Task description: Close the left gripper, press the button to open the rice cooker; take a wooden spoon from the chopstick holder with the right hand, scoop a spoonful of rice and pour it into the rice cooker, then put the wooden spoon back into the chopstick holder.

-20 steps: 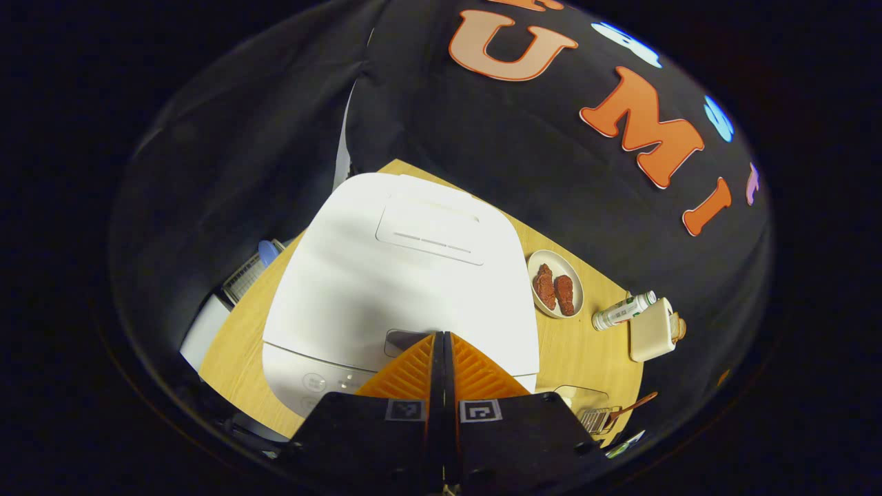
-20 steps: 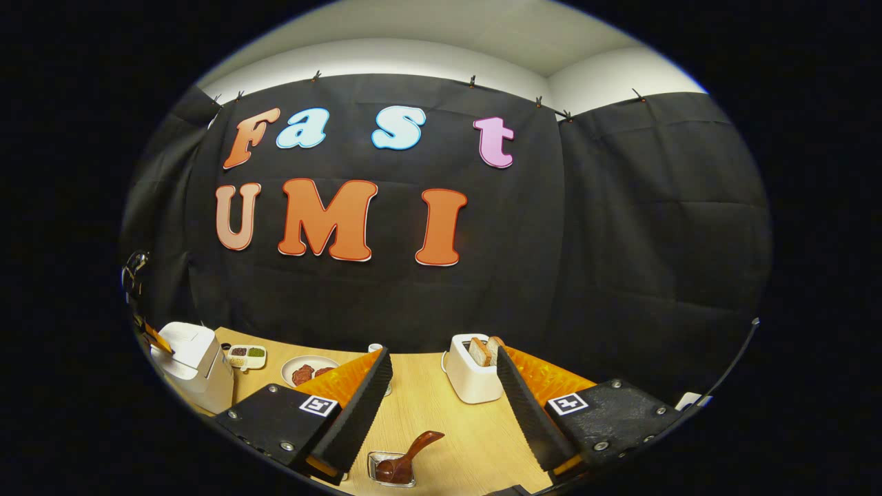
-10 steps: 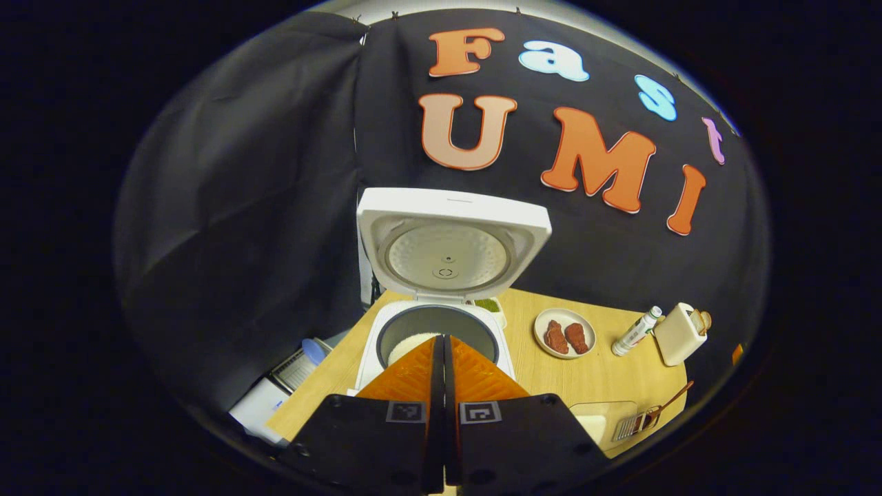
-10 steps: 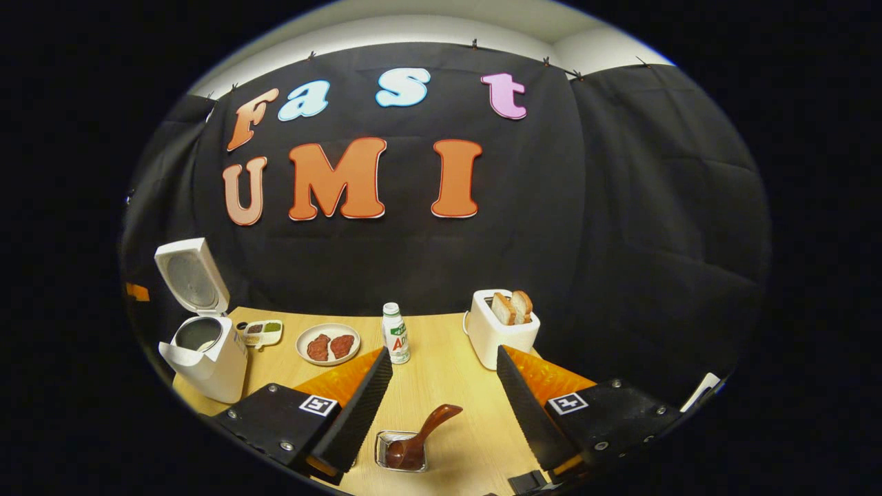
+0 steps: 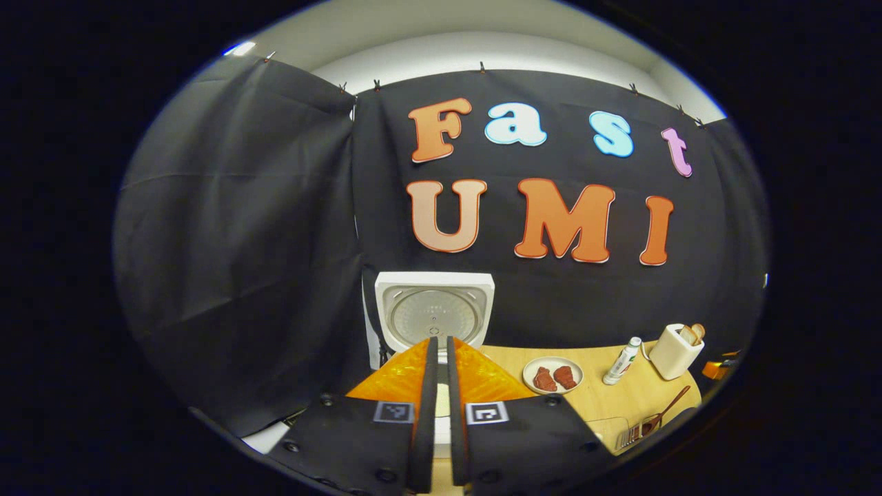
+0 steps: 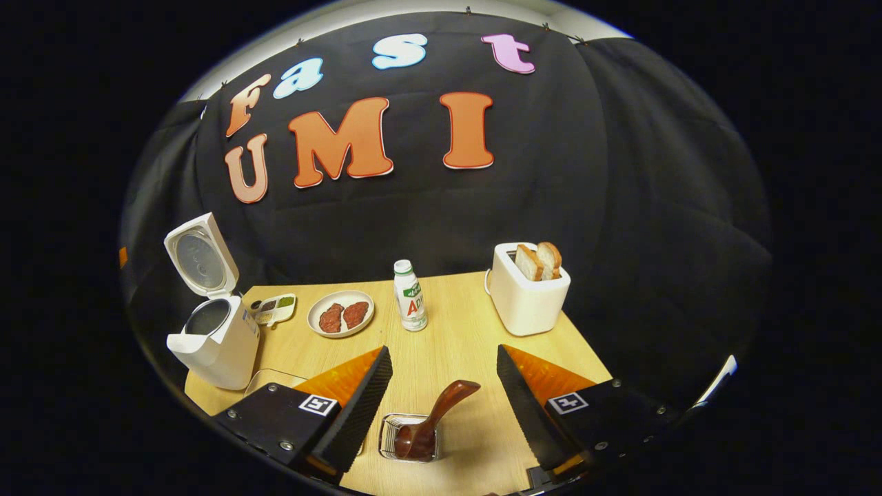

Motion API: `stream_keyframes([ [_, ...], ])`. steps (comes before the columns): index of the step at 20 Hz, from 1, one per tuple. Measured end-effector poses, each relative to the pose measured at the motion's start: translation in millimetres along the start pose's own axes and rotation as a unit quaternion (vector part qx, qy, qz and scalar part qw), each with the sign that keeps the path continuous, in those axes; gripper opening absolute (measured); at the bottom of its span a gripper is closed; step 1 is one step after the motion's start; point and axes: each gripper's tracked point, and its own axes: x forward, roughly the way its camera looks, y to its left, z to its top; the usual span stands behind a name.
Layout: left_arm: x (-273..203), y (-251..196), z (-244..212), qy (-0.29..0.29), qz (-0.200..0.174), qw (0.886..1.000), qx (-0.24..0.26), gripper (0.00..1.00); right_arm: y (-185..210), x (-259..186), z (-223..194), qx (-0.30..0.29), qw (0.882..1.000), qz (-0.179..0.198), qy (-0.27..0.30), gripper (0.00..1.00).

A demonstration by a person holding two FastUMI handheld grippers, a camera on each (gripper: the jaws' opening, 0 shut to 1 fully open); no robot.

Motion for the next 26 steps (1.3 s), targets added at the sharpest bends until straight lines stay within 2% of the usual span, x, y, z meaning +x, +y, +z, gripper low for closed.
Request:
stream_keyframes([
  [1,-6,-2,3,-0.008,0.003,1.0,0.002,0.32,0,6,-8,0.007,1.0,0.004,0.012,0.95],
  [2,-12,-7,2,-0.012,0.001,1.0,0.007,0.4,0,11,-16,0.015,1.0,0.009,0.024,0.95],
  [3,-17,-12,3,-0.016,0.001,1.0,0.012,0.6,1,17,-22,0.022,0.999,0.014,0.036,0.95],
  [5,-26,-23,0,-0.018,0.0,1.0,0.02,0.77,0,29,-34,0.034,0.998,0.021,0.056,0.95],
  [6,-30,-27,-3,-0.017,0.0,1.0,0.024,0.8,-7,33,-43,0.04,0.997,0.025,0.066,0.95],
  [13,-52,-59,-12,-0.008,0.005,0.999,0.03,0.84,-9,69,-83,0.097,0.983,0.064,0.145,0.94],
  [15,-58,-70,-16,-0.003,0.005,0.999,0.041,0.85,-4,75,-86,0.119,0.976,0.084,0.16,0.9],
  [18,-65,-84,-21,0.003,0.009,0.998,0.062,0.85,4,85,-94,0.147,0.966,0.11,0.182,0.78],
  [20,-67,-95,-24,0.007,0.007,0.998,0.069,0.85,10,89,-96,0.169,0.959,0.122,0.189,0.68],
  [22,-71,-103,-28,0.011,0.003,0.997,0.074,0.85,15,93,-93,0.187,0.958,0.128,0.176,0.54],
  [23,-70,-105,-30,0.013,0.002,0.997,0.077,0.85,15,92,-93,0.195,0.957,0.129,0.17,0.36],
  [24,-69,-107,-32,0.016,-0.001,0.997,0.079,0.88,13,91,-92,0.205,0.957,0.125,0.163,0.38],
  [26,-64,-109,-36,0.02,-0.006,0.997,0.081,0.88,17,82,-89,0.228,0.954,0.13,0.148,0.27],
])
